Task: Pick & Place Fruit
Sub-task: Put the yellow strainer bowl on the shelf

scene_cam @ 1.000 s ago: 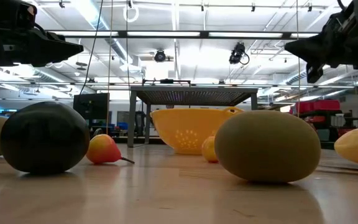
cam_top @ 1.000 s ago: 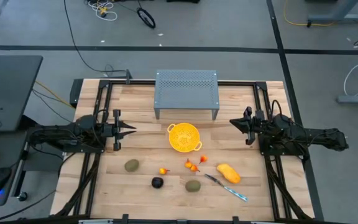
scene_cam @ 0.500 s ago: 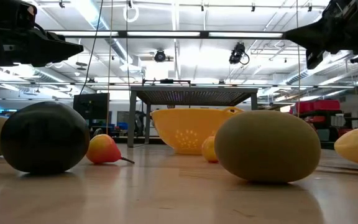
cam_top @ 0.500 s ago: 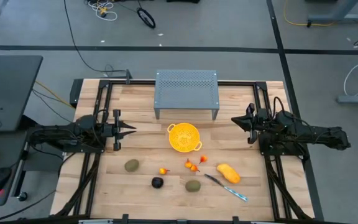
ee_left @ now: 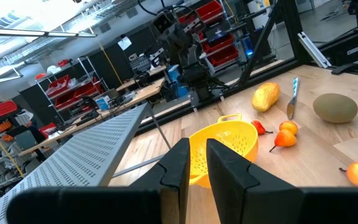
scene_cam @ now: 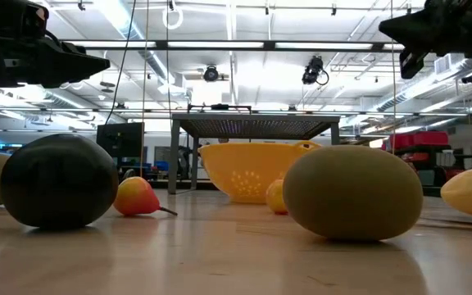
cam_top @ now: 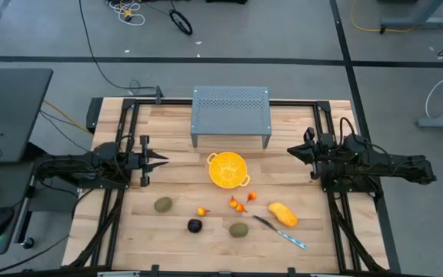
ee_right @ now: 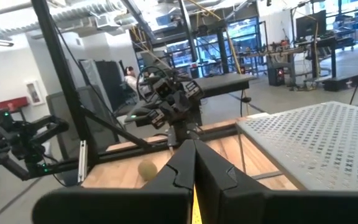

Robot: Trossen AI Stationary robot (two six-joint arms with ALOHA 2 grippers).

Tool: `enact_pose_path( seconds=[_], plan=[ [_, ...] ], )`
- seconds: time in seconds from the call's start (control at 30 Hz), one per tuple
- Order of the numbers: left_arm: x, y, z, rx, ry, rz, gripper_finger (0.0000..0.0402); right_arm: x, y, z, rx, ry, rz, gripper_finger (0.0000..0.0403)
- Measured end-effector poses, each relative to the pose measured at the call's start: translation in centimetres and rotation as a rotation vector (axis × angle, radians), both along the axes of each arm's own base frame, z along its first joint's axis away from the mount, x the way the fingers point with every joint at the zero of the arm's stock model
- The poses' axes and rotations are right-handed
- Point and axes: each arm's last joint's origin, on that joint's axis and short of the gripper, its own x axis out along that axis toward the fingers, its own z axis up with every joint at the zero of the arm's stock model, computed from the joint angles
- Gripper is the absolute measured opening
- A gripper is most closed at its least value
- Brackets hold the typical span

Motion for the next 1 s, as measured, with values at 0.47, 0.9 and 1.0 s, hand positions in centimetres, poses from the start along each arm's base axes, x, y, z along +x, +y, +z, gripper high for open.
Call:
enact_pose_path(
  seconds=[0.47, 0.9, 1.0],
  plan=[
    [0.0, 0.0, 0.0, 0.0, 0.0, 0.0, 0.0064, -0.4, -0.1, 3.3, 0.0, -0.068, -0.052, 0.0006],
    [0.0, 0.0, 0.0, 0.0, 0.0, 0.0, 0.0064, 0.3, -0.2, 6.8, 0.002, -0.053, -0.053, 0.0006],
    [0.0, 0.0, 0.0, 0.0, 0.0, 0.0, 0.0064, 0.6, -0.2, 7.5, 0.002, -0.053, -0.053, 0.0006]
  ],
)
